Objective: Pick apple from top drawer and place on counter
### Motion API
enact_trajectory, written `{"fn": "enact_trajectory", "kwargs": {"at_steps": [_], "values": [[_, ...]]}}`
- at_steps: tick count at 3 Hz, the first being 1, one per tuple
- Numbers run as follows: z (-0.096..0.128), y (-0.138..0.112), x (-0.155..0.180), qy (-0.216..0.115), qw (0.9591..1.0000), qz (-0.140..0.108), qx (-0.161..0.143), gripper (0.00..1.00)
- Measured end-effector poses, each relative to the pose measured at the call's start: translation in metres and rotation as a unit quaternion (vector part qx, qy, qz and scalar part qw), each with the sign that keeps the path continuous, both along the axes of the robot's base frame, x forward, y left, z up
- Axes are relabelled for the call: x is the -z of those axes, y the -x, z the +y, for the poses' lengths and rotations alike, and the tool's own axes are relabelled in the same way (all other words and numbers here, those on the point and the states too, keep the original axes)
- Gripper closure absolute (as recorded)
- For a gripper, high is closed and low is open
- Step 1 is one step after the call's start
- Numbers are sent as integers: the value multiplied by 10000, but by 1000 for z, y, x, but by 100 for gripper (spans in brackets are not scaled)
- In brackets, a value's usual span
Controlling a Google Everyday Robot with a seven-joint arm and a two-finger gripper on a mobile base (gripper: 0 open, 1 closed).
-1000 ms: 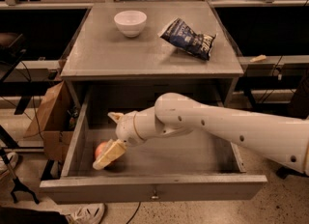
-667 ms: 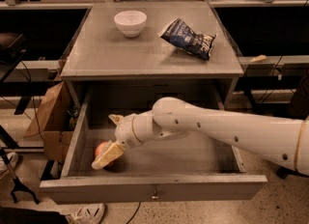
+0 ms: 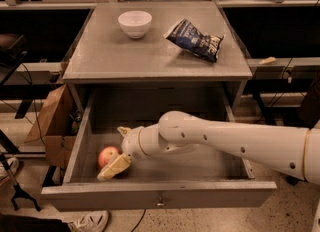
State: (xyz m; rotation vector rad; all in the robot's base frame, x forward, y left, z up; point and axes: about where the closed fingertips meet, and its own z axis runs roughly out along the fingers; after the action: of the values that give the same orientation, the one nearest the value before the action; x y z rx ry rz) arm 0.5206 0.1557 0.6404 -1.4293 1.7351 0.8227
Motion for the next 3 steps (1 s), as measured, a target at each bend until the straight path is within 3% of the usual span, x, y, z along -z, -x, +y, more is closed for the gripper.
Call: {"fn": "enact_trajectory", "kwargs": {"at_steps": [3], "values": [[3,11,28,-104,9994,313,59,58]]}}
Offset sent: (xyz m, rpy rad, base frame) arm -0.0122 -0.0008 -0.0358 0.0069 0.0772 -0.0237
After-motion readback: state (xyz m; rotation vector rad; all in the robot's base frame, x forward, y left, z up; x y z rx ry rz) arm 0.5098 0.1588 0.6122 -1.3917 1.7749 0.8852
